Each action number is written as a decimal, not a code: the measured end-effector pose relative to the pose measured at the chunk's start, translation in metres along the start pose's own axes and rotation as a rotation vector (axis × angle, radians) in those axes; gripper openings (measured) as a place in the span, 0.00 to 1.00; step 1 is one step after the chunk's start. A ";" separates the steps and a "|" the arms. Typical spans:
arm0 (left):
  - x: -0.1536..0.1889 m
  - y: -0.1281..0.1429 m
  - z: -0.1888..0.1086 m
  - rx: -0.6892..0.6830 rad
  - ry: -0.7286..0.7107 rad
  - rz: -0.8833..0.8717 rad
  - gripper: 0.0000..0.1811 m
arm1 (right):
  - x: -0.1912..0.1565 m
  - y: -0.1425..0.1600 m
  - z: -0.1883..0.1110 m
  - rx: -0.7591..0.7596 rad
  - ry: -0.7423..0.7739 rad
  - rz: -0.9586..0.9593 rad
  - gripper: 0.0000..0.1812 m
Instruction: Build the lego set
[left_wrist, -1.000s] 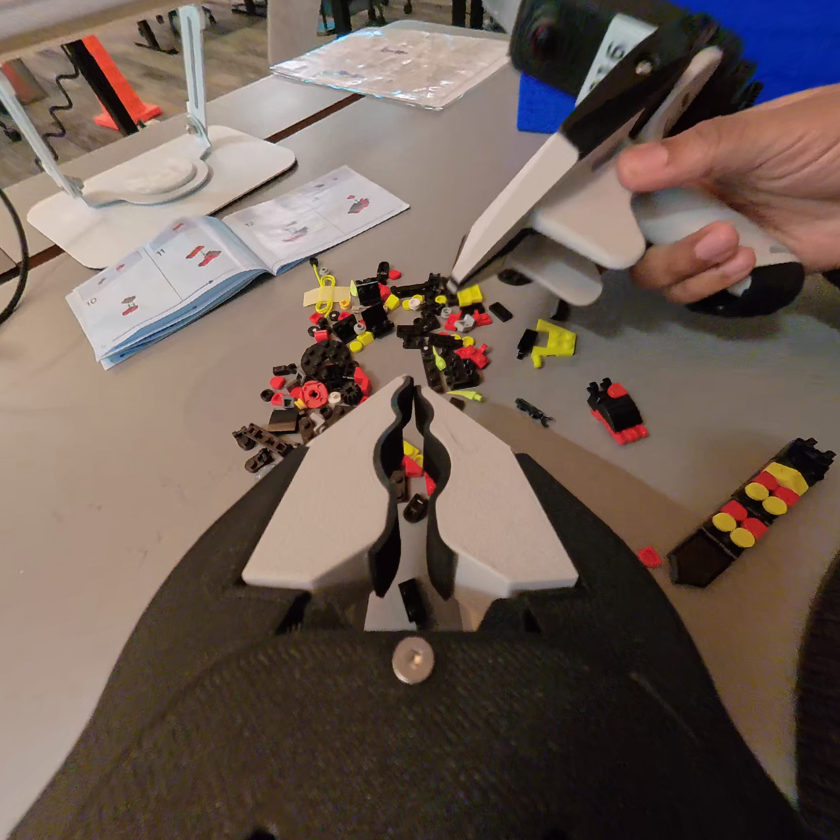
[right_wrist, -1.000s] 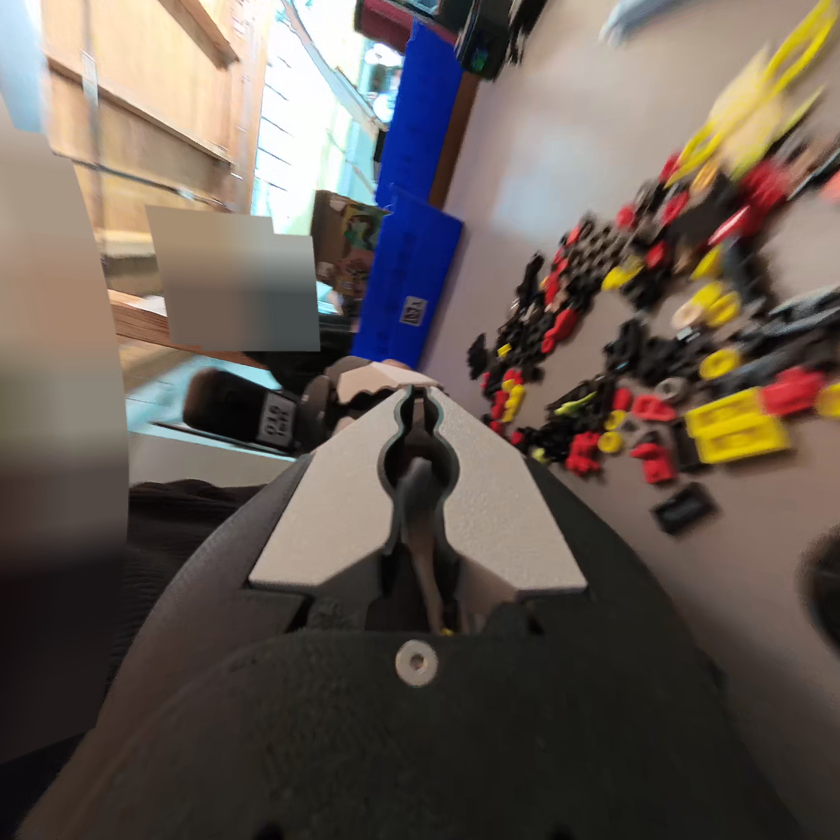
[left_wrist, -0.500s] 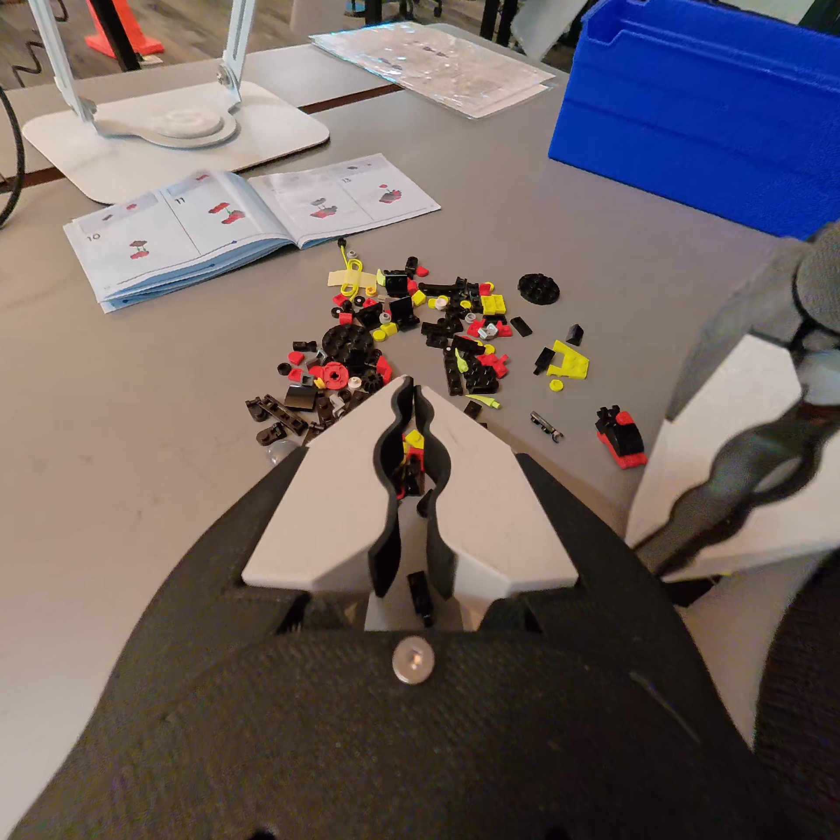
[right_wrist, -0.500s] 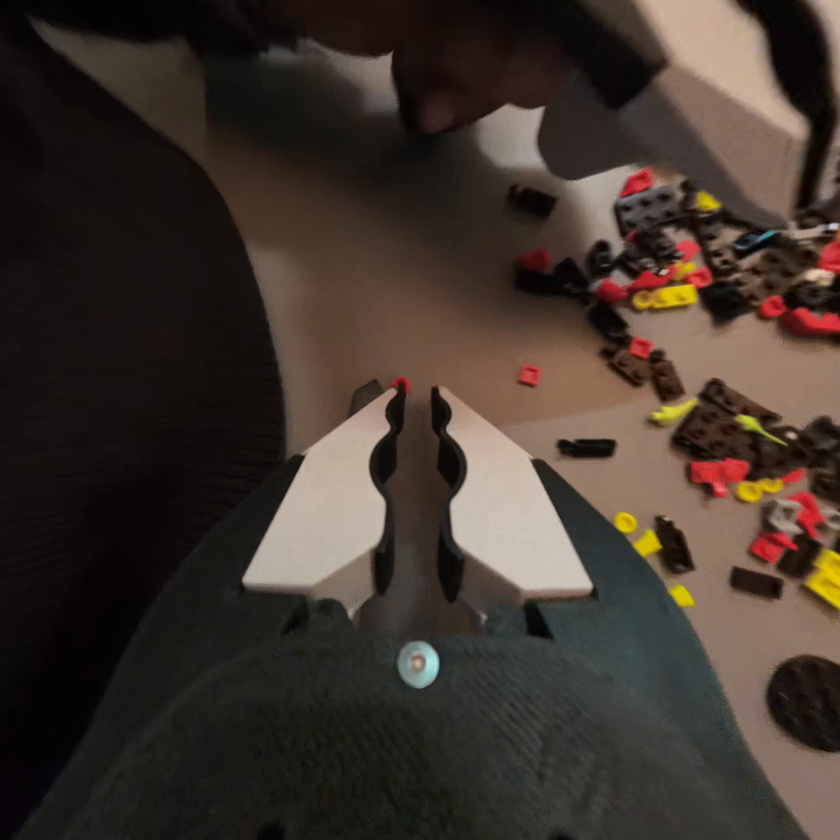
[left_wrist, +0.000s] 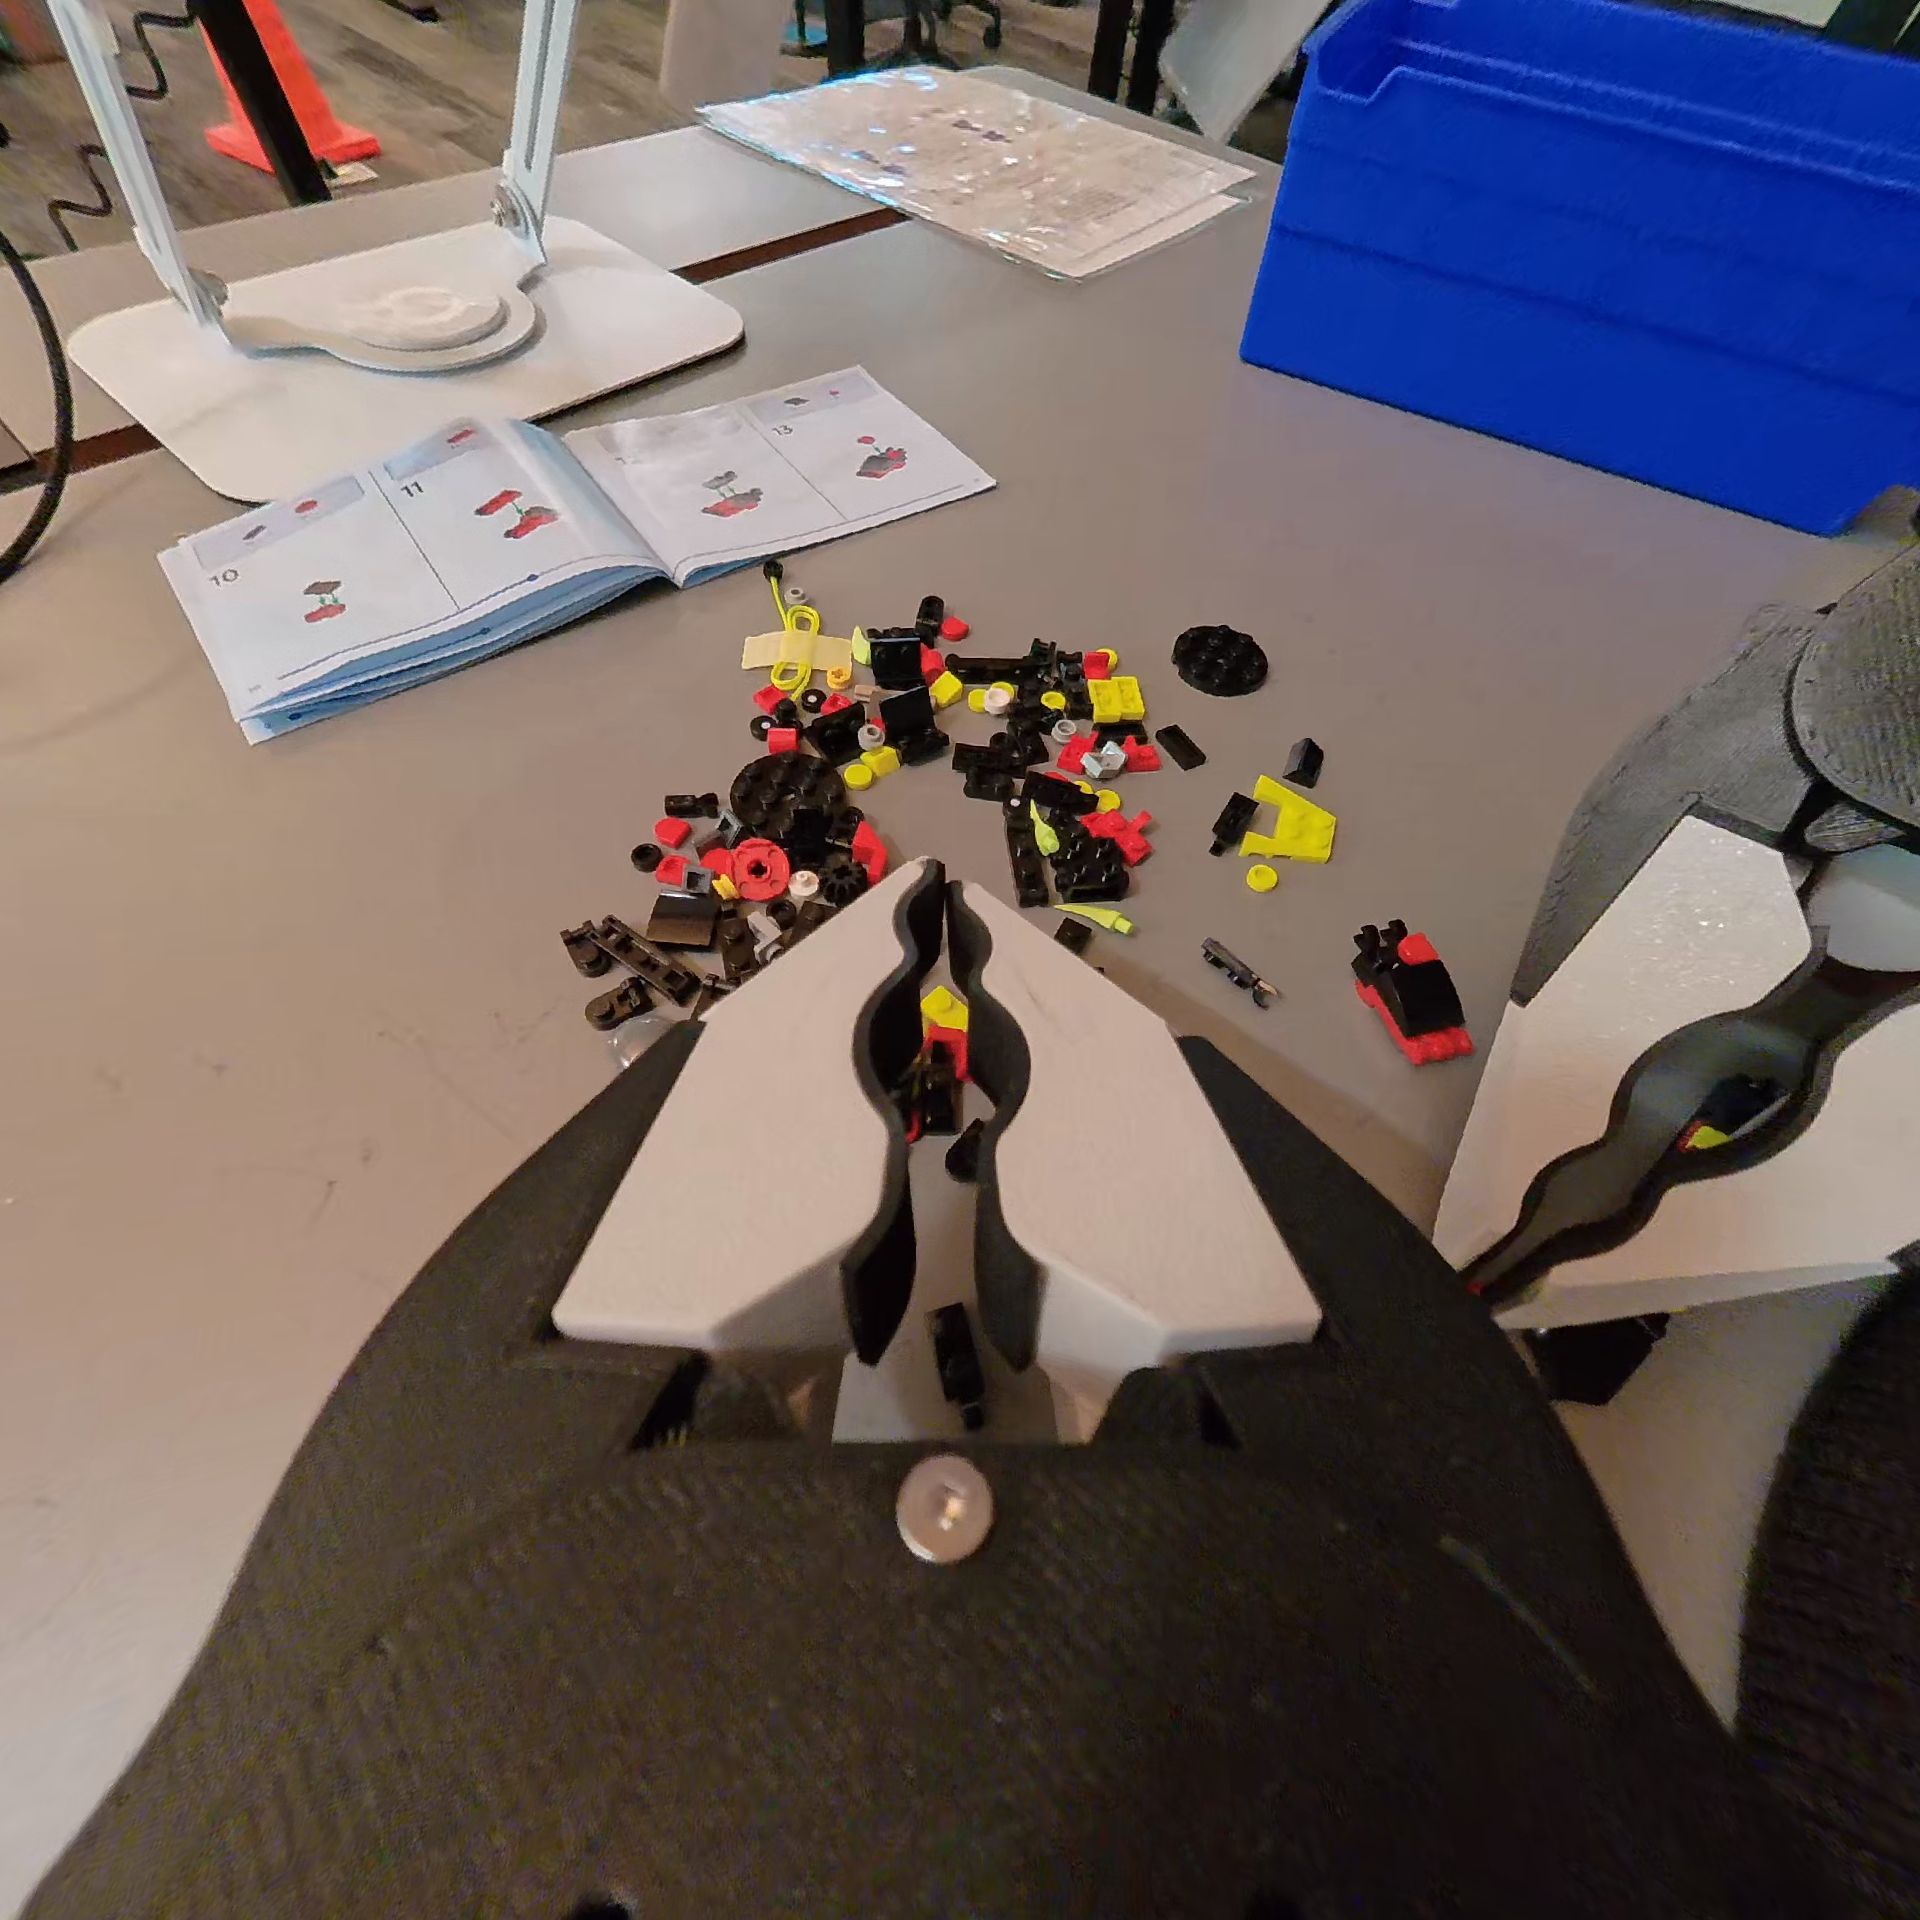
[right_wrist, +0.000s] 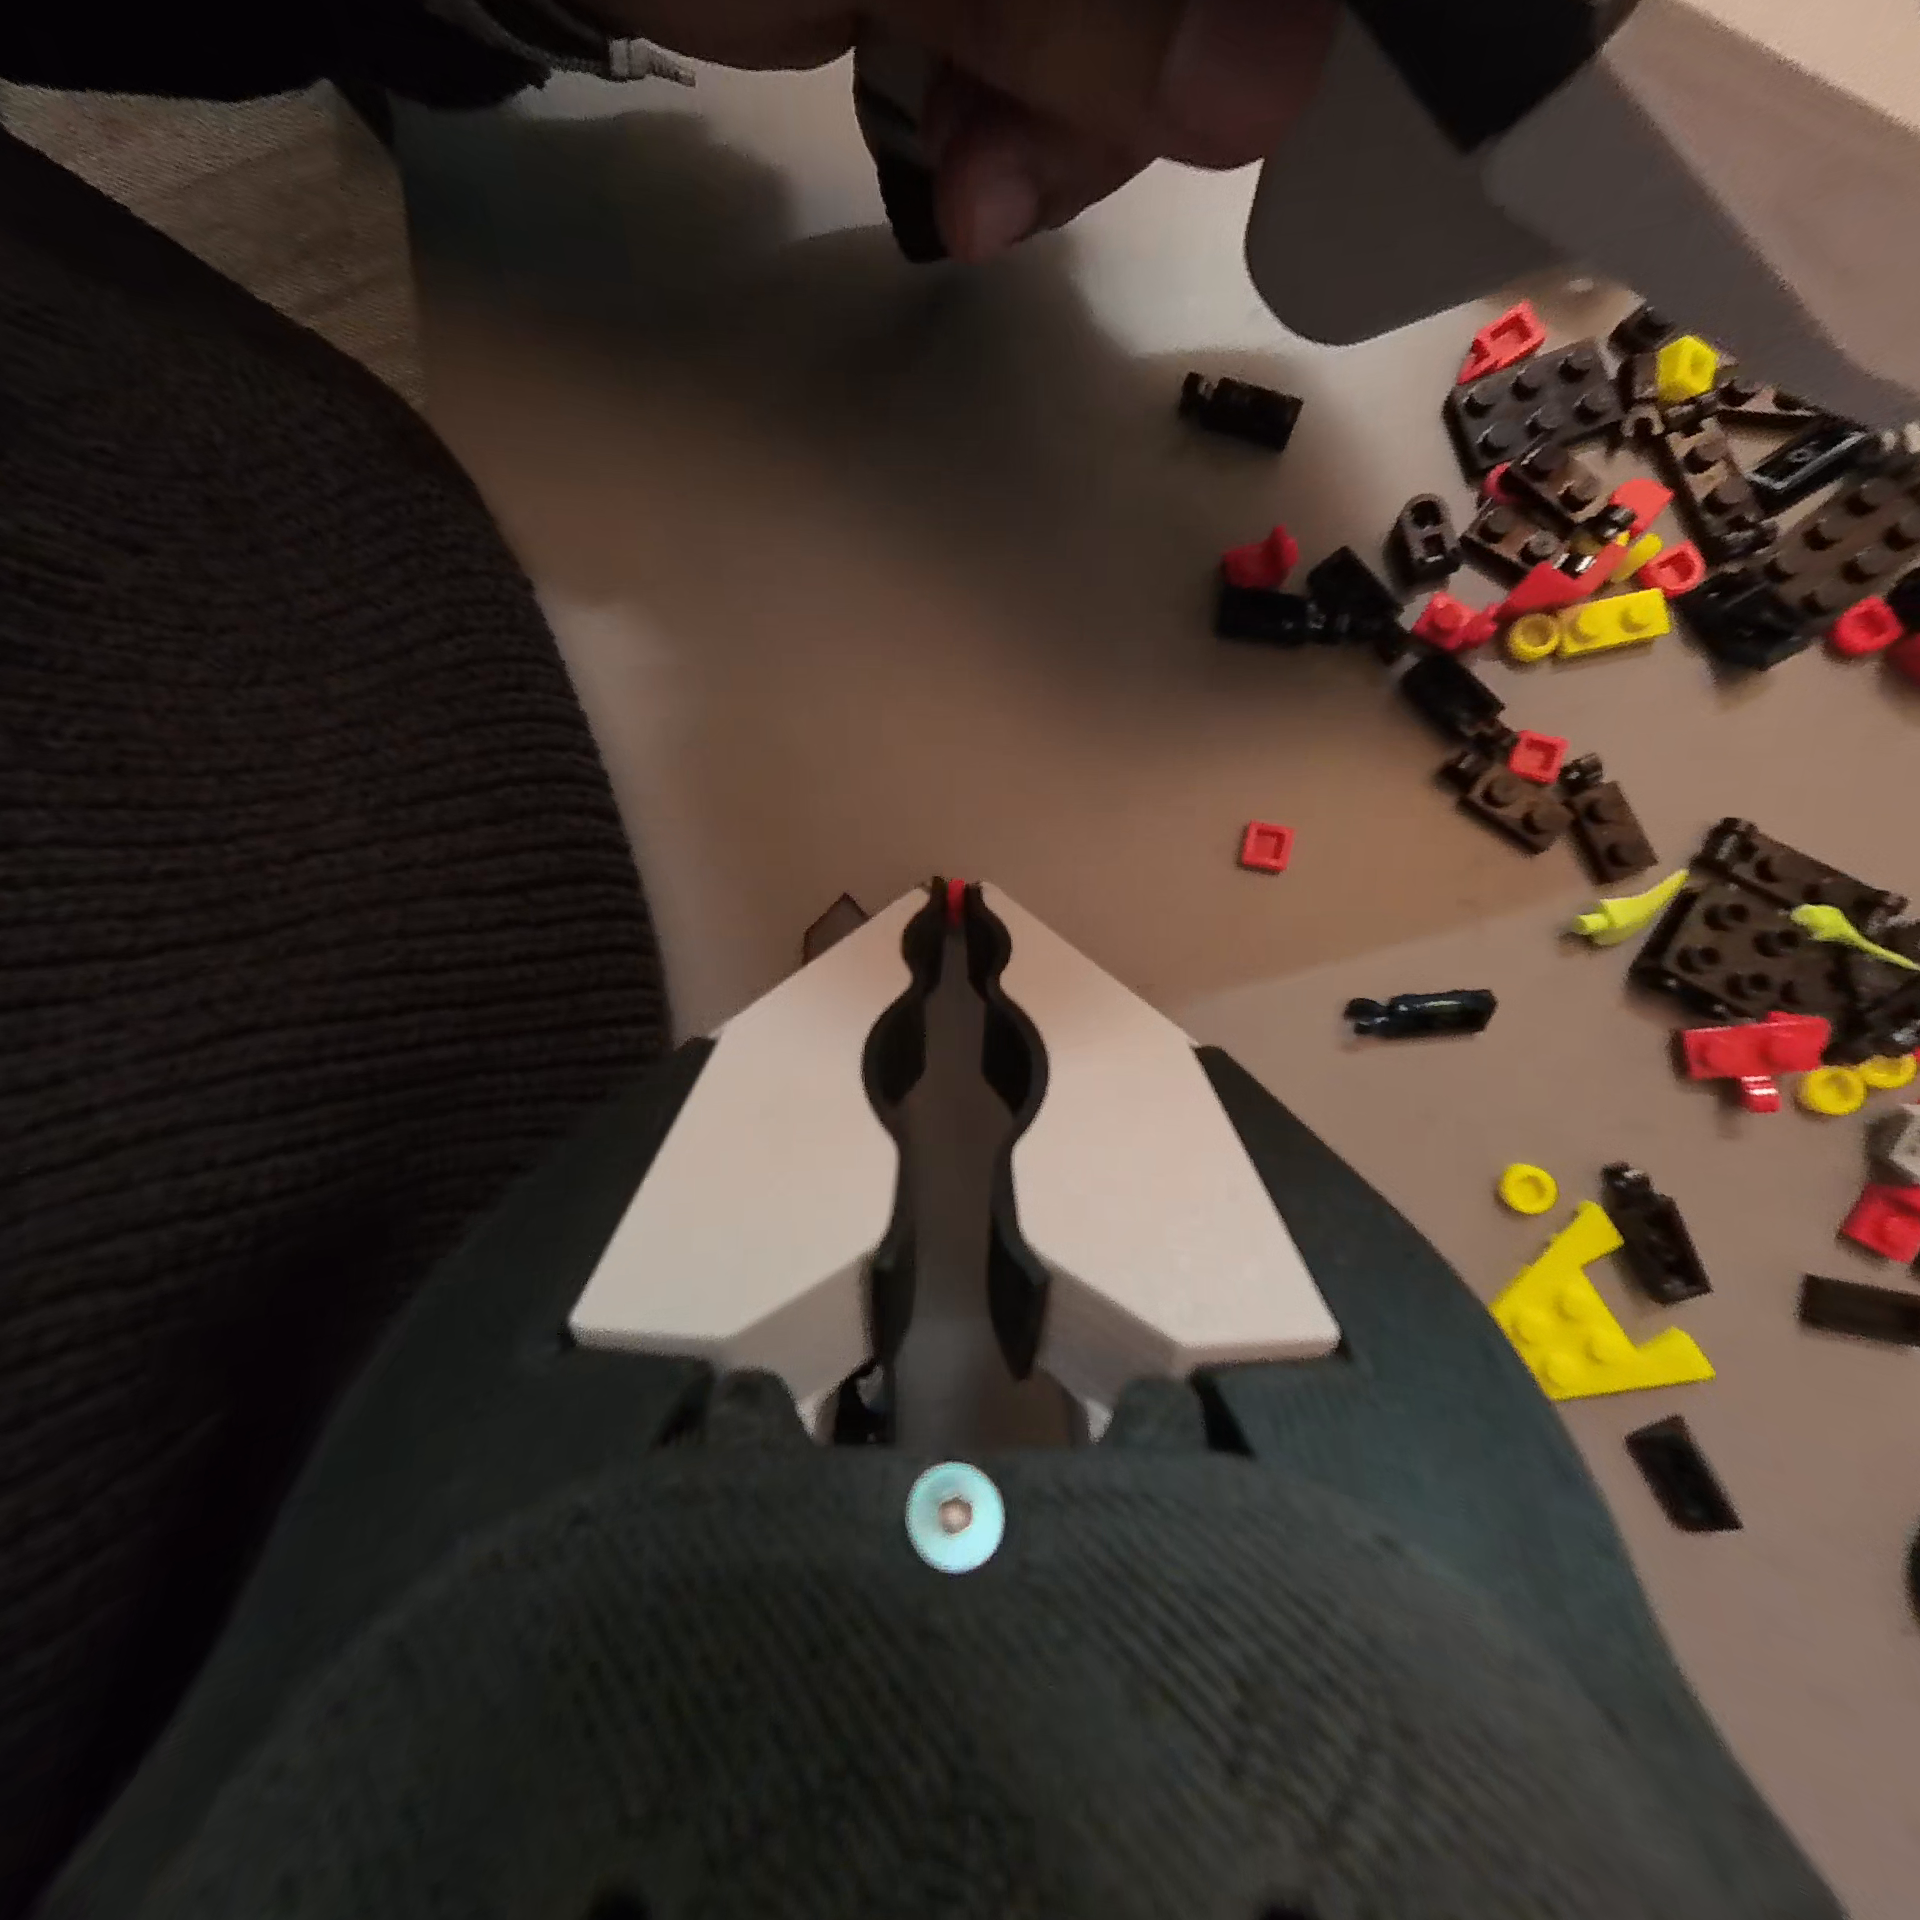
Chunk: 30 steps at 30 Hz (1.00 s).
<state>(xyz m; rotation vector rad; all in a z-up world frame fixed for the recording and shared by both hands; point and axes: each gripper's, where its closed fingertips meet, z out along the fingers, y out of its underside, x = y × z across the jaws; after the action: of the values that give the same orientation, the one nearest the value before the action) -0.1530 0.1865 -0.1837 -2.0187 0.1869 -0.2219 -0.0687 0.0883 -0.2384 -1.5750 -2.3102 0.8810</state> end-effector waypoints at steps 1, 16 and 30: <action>0.000 0.000 0.000 0.001 0.001 0.000 0.00 | 0.000 0.000 0.000 0.001 -0.002 0.004 0.01; 0.059 -0.004 -0.003 0.017 0.346 -0.118 0.08 | 0.070 -0.024 -0.118 0.575 0.257 0.078 0.01; 0.091 -0.030 -0.028 0.048 0.891 -0.758 0.08 | 0.039 -0.047 -0.097 0.586 0.352 -0.469 0.01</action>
<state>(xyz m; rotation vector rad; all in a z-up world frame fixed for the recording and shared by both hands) -0.0701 0.1544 -0.1378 -1.7286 -0.0466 -1.5788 -0.0741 0.1465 -0.1395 -0.8205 -1.8201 0.9429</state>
